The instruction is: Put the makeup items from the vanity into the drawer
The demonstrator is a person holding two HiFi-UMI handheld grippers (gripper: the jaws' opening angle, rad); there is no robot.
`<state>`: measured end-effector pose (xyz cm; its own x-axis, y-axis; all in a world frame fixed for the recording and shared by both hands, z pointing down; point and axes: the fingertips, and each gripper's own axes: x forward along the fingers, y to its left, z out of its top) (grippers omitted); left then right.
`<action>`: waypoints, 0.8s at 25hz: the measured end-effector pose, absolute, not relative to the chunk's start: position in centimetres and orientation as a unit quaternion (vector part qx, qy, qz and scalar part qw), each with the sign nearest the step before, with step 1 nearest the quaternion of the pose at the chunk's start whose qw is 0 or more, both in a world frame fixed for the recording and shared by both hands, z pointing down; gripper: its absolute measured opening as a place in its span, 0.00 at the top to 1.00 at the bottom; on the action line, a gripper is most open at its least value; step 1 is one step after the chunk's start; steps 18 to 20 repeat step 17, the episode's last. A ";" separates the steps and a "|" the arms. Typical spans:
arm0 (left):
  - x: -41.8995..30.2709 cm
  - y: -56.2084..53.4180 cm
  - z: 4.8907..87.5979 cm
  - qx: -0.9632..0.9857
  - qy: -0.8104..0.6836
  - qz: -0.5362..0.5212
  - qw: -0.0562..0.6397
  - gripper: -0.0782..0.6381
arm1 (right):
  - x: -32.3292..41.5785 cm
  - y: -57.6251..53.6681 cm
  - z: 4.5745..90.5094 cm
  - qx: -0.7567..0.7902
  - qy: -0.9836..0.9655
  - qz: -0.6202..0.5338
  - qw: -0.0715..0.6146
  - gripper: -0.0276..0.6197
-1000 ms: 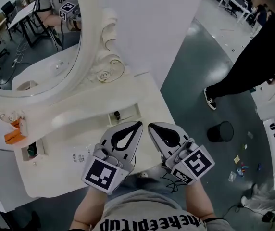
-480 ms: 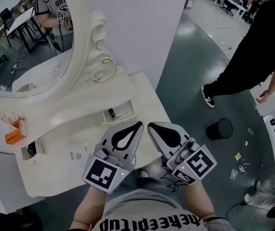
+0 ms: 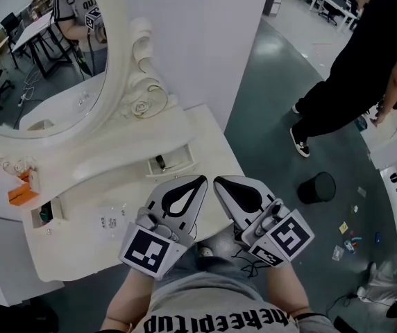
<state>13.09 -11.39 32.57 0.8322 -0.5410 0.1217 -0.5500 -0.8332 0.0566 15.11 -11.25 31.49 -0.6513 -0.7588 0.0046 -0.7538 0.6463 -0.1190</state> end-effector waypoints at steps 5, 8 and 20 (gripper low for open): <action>12.8 -11.1 32.6 0.956 -0.285 0.048 0.043 0.87 | 14.9 -11.0 31.4 -0.420 0.906 -0.050 0.022 0.94; 12.8 -11.1 32.5 0.956 -0.285 0.048 0.041 0.87 | 14.9 -10.9 31.2 -0.420 0.906 -0.047 0.023 0.94; 12.1 -10.7 32.2 0.955 -0.290 0.045 0.038 0.87 | 14.2 -10.4 30.8 -0.415 0.908 -0.040 0.024 0.94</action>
